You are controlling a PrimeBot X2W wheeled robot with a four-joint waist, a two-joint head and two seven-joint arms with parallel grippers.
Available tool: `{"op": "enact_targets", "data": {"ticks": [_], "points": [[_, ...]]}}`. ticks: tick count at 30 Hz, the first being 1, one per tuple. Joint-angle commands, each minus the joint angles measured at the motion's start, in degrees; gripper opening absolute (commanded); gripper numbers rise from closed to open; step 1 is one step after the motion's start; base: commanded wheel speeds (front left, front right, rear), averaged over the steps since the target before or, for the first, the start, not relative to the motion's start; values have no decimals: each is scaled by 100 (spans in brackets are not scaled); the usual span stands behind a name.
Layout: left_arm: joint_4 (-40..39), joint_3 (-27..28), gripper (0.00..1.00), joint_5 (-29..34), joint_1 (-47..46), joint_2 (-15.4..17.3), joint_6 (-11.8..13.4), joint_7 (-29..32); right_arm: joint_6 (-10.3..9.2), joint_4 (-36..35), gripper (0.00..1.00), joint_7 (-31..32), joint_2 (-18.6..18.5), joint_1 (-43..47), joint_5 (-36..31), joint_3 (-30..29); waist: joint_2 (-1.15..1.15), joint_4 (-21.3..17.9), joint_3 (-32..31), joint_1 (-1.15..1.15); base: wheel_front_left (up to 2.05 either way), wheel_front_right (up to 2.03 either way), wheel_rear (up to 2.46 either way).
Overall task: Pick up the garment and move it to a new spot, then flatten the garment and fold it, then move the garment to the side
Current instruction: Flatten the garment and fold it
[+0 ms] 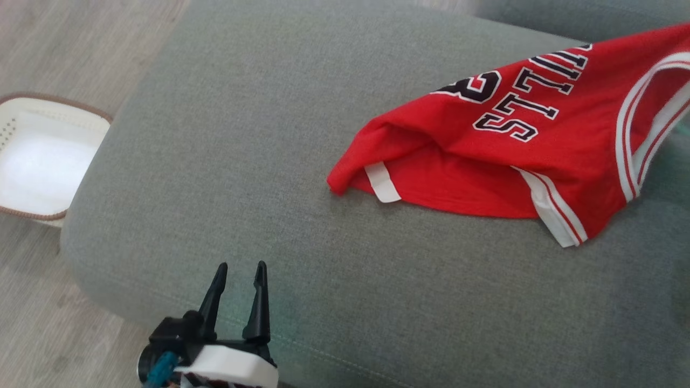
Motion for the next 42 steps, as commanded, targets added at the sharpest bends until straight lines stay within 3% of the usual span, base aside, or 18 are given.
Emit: {"op": "enact_targets", "data": {"ticks": [1,8,13,23,33,42], "points": [[-115,139,100,77,-239,3,-15,-69,37,-66,100,-173,-97,-325,-101,67,0,27,81,-1,0,0,0],[-87,142,100,96,-289,-19,-14,-70,37,293,100,-458,181,-699,-359,-19,0,-177,3,-1,0,0,0],[-101,210,100,87,-217,32,23,-70,37,526,100,-634,651,-585,-116,132,0,-439,-288,-1,0,0,0],[-264,255,100,49,20,175,140,5,37,312,100,-727,1505,836,1040,1481,0,-806,-820,-1,0,0,0],[-428,264,100,22,62,233,192,33,37,161,100,-728,1462,1956,1861,2480,0,-778,-637,-1,0,0,0],[-410,238,100,24,-93,171,184,12,37,723,100,-333,1333,1688,1620,2794,0,-558,-331,-1,0,0,0]]}}
